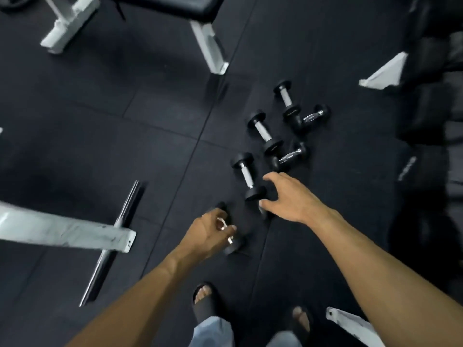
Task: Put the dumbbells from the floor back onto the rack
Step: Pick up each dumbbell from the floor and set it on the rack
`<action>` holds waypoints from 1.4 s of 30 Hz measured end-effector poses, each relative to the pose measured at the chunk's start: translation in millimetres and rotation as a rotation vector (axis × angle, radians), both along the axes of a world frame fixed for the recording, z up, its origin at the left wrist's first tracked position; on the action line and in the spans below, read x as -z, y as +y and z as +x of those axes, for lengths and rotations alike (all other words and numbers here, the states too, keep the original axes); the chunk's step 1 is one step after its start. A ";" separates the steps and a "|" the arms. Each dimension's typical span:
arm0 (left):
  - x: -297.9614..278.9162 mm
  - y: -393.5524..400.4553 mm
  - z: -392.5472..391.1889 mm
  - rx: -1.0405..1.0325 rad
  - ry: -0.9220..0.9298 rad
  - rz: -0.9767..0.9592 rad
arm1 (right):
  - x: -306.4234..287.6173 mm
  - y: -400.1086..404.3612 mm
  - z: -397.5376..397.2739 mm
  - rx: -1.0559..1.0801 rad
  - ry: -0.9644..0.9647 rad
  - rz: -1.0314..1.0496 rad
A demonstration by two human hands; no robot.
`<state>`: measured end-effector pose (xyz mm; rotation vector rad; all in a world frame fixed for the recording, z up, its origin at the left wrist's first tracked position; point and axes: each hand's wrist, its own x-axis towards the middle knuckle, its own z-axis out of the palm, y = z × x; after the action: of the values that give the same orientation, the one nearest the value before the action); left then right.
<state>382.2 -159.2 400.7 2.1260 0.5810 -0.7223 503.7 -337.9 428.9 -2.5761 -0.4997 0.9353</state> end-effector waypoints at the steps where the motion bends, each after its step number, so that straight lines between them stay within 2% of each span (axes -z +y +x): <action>1: 19.8 7.8 -1.9 -0.031 0.021 0.001 | 23.4 12.8 2.9 -0.018 0.018 0.002; 12: 309.6 23.7 -15.5 -0.255 0.190 0.013 | 312.6 100.9 27.7 -0.332 0.172 -0.047; 16: 396.1 9.4 -15.0 -0.303 0.188 0.056 | 390.9 121.6 33.6 -0.435 0.154 -0.070; 21: 467.0 -9.9 -15.2 -0.468 0.175 0.006 | 460.0 146.7 33.8 -0.534 0.121 -0.052; 29: 506.9 -21.4 -20.5 -0.642 0.144 -0.227 | 498.9 167.2 29.8 -0.639 0.109 0.016; 34: 504.6 -21.5 -23.0 -0.673 0.130 -0.257 | 495.5 165.4 27.7 -0.637 0.065 0.022; 42: 477.8 -3.5 -38.2 -0.309 0.136 -0.096 | 471.8 115.6 16.2 -0.333 0.052 0.092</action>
<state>344.0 -162.6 -77.1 1.8534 0.9072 -0.7067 520.0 -222.3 -42.8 -2.4219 -0.9549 1.0541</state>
